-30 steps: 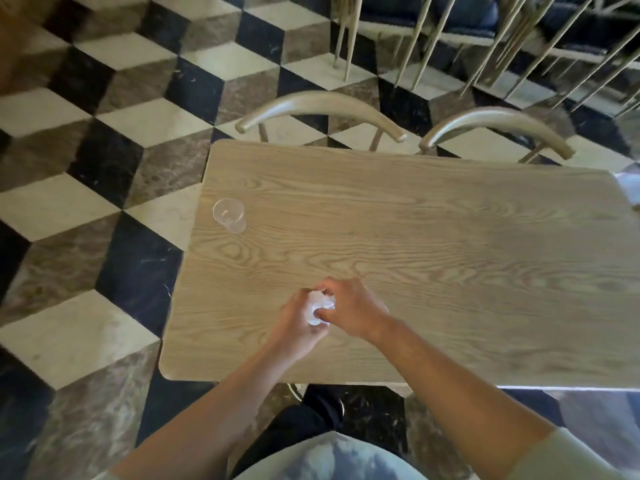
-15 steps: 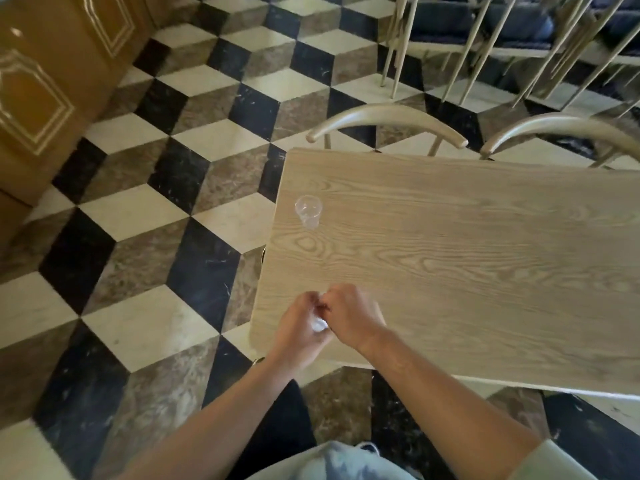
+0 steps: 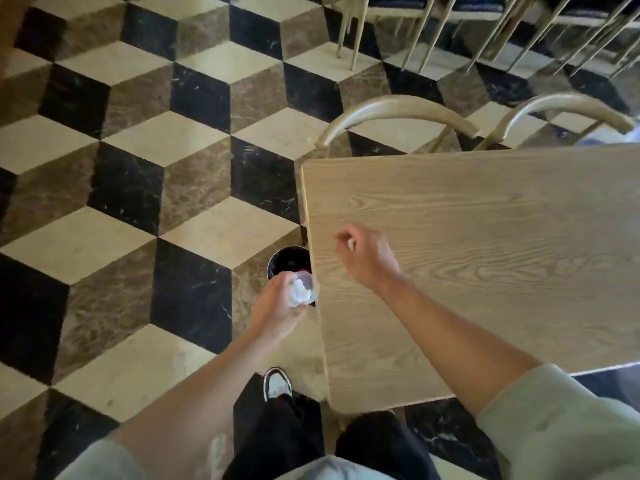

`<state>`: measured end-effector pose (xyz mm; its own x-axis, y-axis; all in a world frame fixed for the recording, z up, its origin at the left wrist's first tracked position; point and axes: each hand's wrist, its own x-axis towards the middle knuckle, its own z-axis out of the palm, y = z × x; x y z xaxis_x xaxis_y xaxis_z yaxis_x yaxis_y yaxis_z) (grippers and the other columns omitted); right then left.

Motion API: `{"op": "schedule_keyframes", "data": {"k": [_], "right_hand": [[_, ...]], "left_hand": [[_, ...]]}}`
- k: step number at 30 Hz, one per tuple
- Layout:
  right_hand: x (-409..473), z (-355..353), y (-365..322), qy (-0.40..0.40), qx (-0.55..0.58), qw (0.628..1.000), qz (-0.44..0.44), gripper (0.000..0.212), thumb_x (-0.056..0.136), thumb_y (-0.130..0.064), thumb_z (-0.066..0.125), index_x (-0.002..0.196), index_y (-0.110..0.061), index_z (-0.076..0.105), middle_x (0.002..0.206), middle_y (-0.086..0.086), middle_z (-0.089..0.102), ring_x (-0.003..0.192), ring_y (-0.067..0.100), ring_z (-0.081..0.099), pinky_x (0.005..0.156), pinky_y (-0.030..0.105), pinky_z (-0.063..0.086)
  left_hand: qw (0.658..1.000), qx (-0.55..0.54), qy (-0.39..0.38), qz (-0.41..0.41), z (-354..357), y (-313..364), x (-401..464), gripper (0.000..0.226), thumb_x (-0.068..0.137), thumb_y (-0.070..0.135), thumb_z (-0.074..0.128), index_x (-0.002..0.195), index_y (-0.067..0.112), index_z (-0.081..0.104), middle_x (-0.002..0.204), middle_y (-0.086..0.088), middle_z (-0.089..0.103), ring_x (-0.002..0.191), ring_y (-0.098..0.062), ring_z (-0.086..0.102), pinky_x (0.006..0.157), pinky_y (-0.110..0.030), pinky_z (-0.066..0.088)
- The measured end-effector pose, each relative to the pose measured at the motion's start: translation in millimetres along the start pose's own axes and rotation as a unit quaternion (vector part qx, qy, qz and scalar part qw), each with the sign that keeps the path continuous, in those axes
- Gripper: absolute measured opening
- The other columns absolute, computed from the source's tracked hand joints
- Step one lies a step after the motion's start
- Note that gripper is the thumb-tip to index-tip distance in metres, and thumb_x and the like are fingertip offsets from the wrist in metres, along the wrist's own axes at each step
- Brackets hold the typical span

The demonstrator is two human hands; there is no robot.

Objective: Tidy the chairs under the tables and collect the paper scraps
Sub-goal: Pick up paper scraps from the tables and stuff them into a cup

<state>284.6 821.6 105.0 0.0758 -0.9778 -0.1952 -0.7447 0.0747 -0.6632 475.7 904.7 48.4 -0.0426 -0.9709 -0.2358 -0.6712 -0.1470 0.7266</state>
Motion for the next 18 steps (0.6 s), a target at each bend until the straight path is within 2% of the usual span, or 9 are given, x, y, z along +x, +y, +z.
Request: {"op": "schedule_keyframes", "data": {"k": [1,2,4,6,8,11,13,15,18], "right_hand": [[11,0,6,0.040,-0.052,0.998,0.012,0.038,0.083,-0.030,0.066,0.121,-0.027,0.064,0.125,0.001,0.061,0.109,0.025,0.053,0.091,0.040,0.051],[19,-1,12,0.028,-0.110,0.993,0.036,0.061,0.079,-0.034,0.070,0.136,-0.032,0.050,0.139,0.004,0.047,0.120,0.030,0.042,0.100,0.045,0.046],[29,3,24,-0.060,-0.187,0.977,0.087,0.086,0.076,-0.034,0.075,0.149,-0.041,0.029,0.151,0.007,0.029,0.130,0.038,0.034,0.101,0.051,0.042],[29,10,33,-0.104,-0.187,0.972,0.095,0.078,0.083,-0.028,0.073,0.149,-0.036,0.033,0.148,0.009,0.038,0.125,0.037,0.049,0.094,0.045,0.050],[27,17,25,-0.065,-0.116,0.987,0.087,0.069,0.086,-0.029,0.070,0.146,-0.031,0.036,0.135,0.011,0.054,0.109,0.034,0.061,0.085,0.041,0.053],[14,25,0,-0.066,0.058,0.995,0.054,0.059,0.082,-0.041,0.073,0.124,-0.032,0.034,0.116,0.004,0.064,0.087,0.026,0.070,0.069,0.038,0.059],[1,35,-14,-0.108,0.049,0.993,0.013,0.047,0.078,-0.053,0.073,0.109,-0.033,0.043,0.104,-0.006,0.066,0.081,0.014,0.068,0.064,0.030,0.057],[-3,47,-20,-0.139,0.019,0.990,-0.008,0.028,0.082,-0.048,0.071,0.098,-0.028,0.060,0.100,-0.008,0.065,0.085,0.014,0.066,0.067,0.026,0.053],[-3,57,-21,-0.185,-0.002,0.983,-0.017,0.023,0.089,-0.031,0.068,0.093,-0.008,0.071,0.113,0.003,0.056,0.098,0.024,0.062,0.082,0.039,0.054]], "left_hand": [[1.000,0.004,-0.015,-0.004,-6,-6,8,0.046,0.080,0.008,0.075,0.123,0.011,0.059,0.111,0.004,0.057,0.108,-0.022,0.057,0.087,-0.035,0.047],[1.000,0.005,-0.024,-0.008,-10,-10,14,0.048,0.081,0.009,0.075,0.126,0.012,0.058,0.115,0.001,0.060,0.110,-0.021,0.057,0.089,-0.036,0.048],[0.999,0.006,-0.033,-0.014,-15,-17,21,0.051,0.081,0.013,0.076,0.128,0.012,0.058,0.122,-0.003,0.063,0.111,-0.019,0.056,0.090,-0.033,0.047],[0.999,-0.001,-0.041,-0.012,-16,-21,24,0.053,0.080,0.014,0.077,0.129,0.013,0.057,0.124,-0.002,0.062,0.114,-0.019,0.055,0.091,-0.029,0.043],[0.999,-0.004,-0.043,-0.024,-22,-23,25,0.054,0.082,0.017,0.077,0.131,0.013,0.056,0.126,-0.003,0.060,0.117,-0.021,0.054,0.094,-0.031,0.043],[0.997,0.000,-0.033,-0.072,-29,-23,19,0.055,0.083,0.019,0.077,0.132,0.013,0.053,0.124,-0.005,0.058,0.115,-0.023,0.054,0.093,-0.034,0.046],[0.997,-0.005,-0.039,-0.070,-32,-20,14,0.053,0.083,0.019,0.077,0.130,0.015,0.054,0.122,-0.004,0.058,0.113,-0.022,0.054,0.092,-0.034,0.046],[0.998,-0.009,-0.034,-0.046,-35,-12,15,0.046,0.084,0.017,0.076,0.126,0.016,0.057,0.114,-0.001,0.058,0.108,-0.022,0.056,0.086,-0.030,0.044],[1.000,0.020,-0.018,-0.010,-39,-4,19,0.038,0.085,0.015,0.075,0.120,0.013,0.059,0.110,0.001,0.056,0.106,-0.022,0.054,0.082,-0.029,0.040]]}}
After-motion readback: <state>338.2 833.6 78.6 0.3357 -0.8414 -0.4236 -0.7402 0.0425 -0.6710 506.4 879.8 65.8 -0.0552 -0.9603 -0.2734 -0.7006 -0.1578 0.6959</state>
